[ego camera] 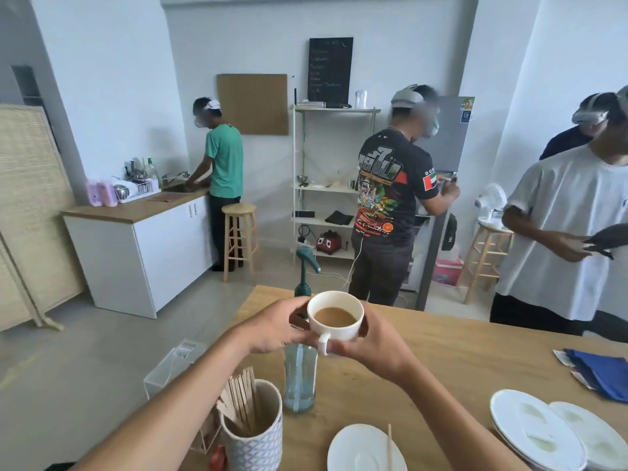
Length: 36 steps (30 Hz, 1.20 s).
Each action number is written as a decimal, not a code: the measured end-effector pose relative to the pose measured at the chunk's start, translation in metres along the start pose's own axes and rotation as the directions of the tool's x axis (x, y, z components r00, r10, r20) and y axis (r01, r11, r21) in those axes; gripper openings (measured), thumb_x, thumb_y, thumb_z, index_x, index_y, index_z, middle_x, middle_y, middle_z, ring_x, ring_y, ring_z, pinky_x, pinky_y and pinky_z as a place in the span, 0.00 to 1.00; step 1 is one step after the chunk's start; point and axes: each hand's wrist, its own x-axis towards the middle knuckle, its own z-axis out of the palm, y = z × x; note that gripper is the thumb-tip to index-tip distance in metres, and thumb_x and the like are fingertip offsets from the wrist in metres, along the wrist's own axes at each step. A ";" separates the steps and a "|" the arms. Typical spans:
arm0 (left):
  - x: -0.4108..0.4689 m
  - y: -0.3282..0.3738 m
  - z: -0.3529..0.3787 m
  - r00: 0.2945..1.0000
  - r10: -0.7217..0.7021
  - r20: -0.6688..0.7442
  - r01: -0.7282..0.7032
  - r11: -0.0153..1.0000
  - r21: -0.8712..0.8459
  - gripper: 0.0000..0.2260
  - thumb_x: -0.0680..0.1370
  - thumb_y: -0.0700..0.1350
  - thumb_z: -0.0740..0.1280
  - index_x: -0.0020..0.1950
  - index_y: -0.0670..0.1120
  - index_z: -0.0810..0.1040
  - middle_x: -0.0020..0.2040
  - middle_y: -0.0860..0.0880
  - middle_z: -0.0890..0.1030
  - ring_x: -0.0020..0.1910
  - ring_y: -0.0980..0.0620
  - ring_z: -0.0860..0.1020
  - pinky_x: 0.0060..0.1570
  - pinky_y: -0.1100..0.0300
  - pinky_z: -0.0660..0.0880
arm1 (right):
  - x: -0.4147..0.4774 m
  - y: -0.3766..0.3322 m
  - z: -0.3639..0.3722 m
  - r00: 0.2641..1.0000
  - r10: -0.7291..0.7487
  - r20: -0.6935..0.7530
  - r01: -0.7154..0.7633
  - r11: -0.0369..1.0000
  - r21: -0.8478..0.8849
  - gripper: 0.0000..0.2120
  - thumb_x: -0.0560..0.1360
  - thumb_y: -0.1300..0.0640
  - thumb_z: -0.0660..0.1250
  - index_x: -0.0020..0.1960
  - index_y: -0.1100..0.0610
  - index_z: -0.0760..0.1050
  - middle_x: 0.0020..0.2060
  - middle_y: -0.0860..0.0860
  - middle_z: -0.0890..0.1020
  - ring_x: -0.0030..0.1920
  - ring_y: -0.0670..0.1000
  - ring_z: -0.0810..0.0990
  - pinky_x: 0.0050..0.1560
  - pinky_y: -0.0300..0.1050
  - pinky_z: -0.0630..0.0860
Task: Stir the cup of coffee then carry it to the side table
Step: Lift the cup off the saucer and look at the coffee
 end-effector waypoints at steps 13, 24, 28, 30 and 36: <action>0.048 0.066 -0.069 0.875 0.120 -0.470 0.042 0.946 0.321 0.15 0.81 0.59 0.56 0.59 0.52 0.74 0.55 0.48 0.81 0.53 0.48 0.80 0.58 0.47 0.76 | 0.015 -0.010 0.015 0.996 0.027 -0.087 -0.024 0.999 0.044 0.35 0.60 0.43 0.81 0.61 0.48 0.69 0.52 0.43 0.80 0.50 0.40 0.79 0.39 0.31 0.76; 0.074 0.053 -0.037 0.903 -0.295 -0.313 0.314 0.949 0.010 0.20 0.83 0.58 0.51 0.65 0.48 0.72 0.48 0.45 0.80 0.48 0.41 0.79 0.50 0.42 0.80 | 0.020 -0.003 0.023 0.992 0.010 -0.125 -0.007 1.000 0.018 0.36 0.58 0.38 0.80 0.60 0.45 0.69 0.50 0.40 0.80 0.50 0.37 0.79 0.50 0.35 0.76; 0.074 0.049 -0.038 0.904 -0.282 -0.321 0.285 0.958 -0.040 0.20 0.82 0.60 0.52 0.62 0.49 0.74 0.45 0.42 0.84 0.48 0.39 0.81 0.47 0.41 0.81 | 0.021 -0.003 0.025 0.991 0.004 -0.130 0.000 0.999 0.033 0.34 0.58 0.38 0.79 0.59 0.43 0.69 0.50 0.39 0.80 0.51 0.36 0.78 0.50 0.37 0.77; 0.073 0.046 -0.038 0.907 -0.272 -0.323 0.266 0.962 -0.064 0.20 0.82 0.60 0.53 0.62 0.49 0.75 0.44 0.41 0.85 0.49 0.38 0.82 0.46 0.40 0.81 | 0.022 -0.003 0.026 0.991 0.003 -0.132 0.002 0.999 0.032 0.34 0.58 0.38 0.79 0.59 0.44 0.70 0.51 0.40 0.81 0.51 0.38 0.79 0.52 0.41 0.78; 0.071 0.047 -0.036 0.918 -0.221 -0.331 0.222 0.974 -0.035 0.20 0.82 0.59 0.54 0.66 0.50 0.74 0.40 0.45 0.83 0.44 0.40 0.81 0.45 0.38 0.81 | 0.024 -0.008 0.025 0.991 -0.004 -0.133 0.008 0.999 0.034 0.34 0.60 0.42 0.80 0.60 0.48 0.70 0.50 0.41 0.80 0.50 0.39 0.79 0.47 0.35 0.77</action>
